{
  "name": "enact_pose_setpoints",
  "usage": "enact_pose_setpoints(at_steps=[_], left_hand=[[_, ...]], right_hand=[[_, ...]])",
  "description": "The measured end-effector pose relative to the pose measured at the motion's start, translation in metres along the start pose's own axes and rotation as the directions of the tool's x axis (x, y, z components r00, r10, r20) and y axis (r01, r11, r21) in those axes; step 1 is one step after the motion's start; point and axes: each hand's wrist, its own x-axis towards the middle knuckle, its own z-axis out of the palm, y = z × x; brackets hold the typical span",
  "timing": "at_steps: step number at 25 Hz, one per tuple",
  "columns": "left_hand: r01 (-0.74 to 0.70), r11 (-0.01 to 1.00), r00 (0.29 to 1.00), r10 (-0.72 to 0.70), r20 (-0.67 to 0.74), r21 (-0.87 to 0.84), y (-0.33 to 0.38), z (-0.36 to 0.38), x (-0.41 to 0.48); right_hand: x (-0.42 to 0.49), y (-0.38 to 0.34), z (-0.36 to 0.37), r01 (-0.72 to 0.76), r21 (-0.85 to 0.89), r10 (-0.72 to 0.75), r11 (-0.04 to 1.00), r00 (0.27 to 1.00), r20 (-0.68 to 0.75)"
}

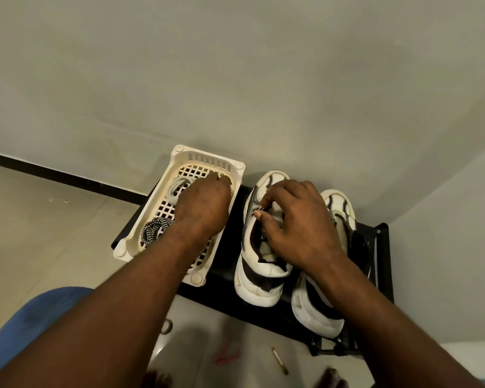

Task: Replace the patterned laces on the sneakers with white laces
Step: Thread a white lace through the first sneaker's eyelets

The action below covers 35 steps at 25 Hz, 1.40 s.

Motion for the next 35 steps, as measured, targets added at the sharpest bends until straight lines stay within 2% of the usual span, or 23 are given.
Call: enact_pose_setpoints(at_steps=[2, 3, 4, 6, 7, 8, 9, 10, 14, 17, 21, 23, 26, 27, 28, 29, 30, 31, 33, 35], left_hand=[[0.041, 0.955, 0.993, -0.071, -0.092, -0.294, 0.004, -0.015, 0.003], [0.045, 0.873, 0.987, -0.115, -0.116, -0.486, 0.008, -0.024, 0.004], [0.032, 0.742, 0.982, -0.148, -0.117, -0.670, 0.012, -0.032, 0.006], [0.007, 0.393, 0.988, -0.142, -0.053, -0.919, 0.018, -0.047, 0.008], [0.011, 0.228, 0.994, -0.106, -0.013, -0.974, 0.020, -0.052, 0.009], [0.028, 0.105, 0.997, -0.070, 0.020, -0.994, 0.022, -0.054, 0.009], [0.050, 0.031, 0.998, -0.042, 0.048, -0.998, 0.025, -0.056, 0.009], [0.067, 0.004, 0.997, -0.022, 0.067, -0.998, 0.028, -0.057, 0.009], [0.094, 0.079, 0.995, 0.015, 0.096, -0.992, 0.042, -0.051, 0.007], [0.091, 0.156, 0.995, 0.012, 0.094, -0.984, 0.048, -0.048, 0.006], [0.066, 0.325, 0.998, -0.006, 0.068, -0.943, 0.052, -0.046, 0.005], [0.082, 0.364, 0.996, -0.013, 0.083, -0.928, 0.053, -0.045, 0.005], [0.095, 0.393, 0.995, -0.045, 0.084, -0.915, 0.054, -0.043, 0.006], [0.102, 0.381, 0.994, -0.074, 0.080, -0.919, 0.054, -0.042, 0.006], [0.112, 0.360, 0.991, -0.112, 0.076, -0.926, 0.053, -0.042, 0.007], [0.128, 0.328, 0.984, -0.158, 0.080, -0.936, 0.053, -0.042, 0.008], [0.151, 0.281, 0.974, -0.206, 0.094, -0.948, 0.053, -0.041, 0.009], [0.181, 0.232, 0.960, -0.253, 0.121, -0.956, 0.053, -0.041, 0.010], [0.232, 0.167, 0.936, -0.306, 0.173, -0.958, 0.052, -0.043, 0.012], [0.197, -0.004, 0.954, -0.229, 0.193, -0.980, 0.052, -0.045, 0.014]], right_hand=[[0.002, 0.003, -0.007, -0.064, 0.111, 0.068, 0.992, 0.997, -0.034], [0.005, 0.005, -0.011, -0.102, 0.162, 0.111, 0.981, 0.993, -0.048], [0.007, 0.007, -0.015, -0.141, 0.213, 0.155, 0.967, 0.987, -0.051], [0.012, 0.011, -0.021, -0.222, 0.321, 0.239, 0.921, 0.971, -0.016], [0.013, 0.012, -0.023, -0.259, 0.374, 0.275, 0.891, 0.961, 0.010], [0.014, 0.013, -0.024, -0.288, 0.427, 0.305, 0.857, 0.952, 0.029], [0.015, 0.014, -0.025, -0.308, 0.486, 0.332, 0.818, 0.942, 0.039], [0.015, 0.014, -0.027, -0.323, 0.546, 0.356, 0.773, 0.933, 0.048], [0.017, 0.014, -0.036, -0.326, 0.731, 0.390, 0.599, 0.916, 0.089], [0.018, 0.016, -0.035, -0.312, 0.766, 0.428, 0.563, 0.902, 0.053], [0.018, 0.023, -0.031, -0.336, 0.801, 0.494, 0.495, 0.867, 0.058], [0.020, 0.025, -0.035, -0.311, 0.894, 0.522, 0.321, 0.846, 0.107], [0.022, 0.030, -0.045, -0.215, 0.974, 0.544, -0.070, 0.810, 0.218], [0.023, 0.034, -0.046, -0.183, 0.972, 0.566, -0.151, 0.790, 0.236], [0.023, 0.038, -0.045, -0.161, 0.969, 0.593, -0.186, 0.768, 0.242], [0.023, 0.042, -0.043, -0.156, 0.975, 0.624, -0.161, 0.749, 0.223], [0.023, 0.046, -0.042, -0.167, 0.984, 0.653, -0.060, 0.739, 0.165], [0.023, 0.049, -0.041, -0.190, 0.977, 0.665, 0.100, 0.743, 0.076], [0.023, 0.053, -0.045, -0.257, 0.854, 0.631, 0.452, 0.769, -0.103], [0.022, 0.057, -0.051, -0.302, 0.679, 0.565, 0.669, 0.800, -0.201]])
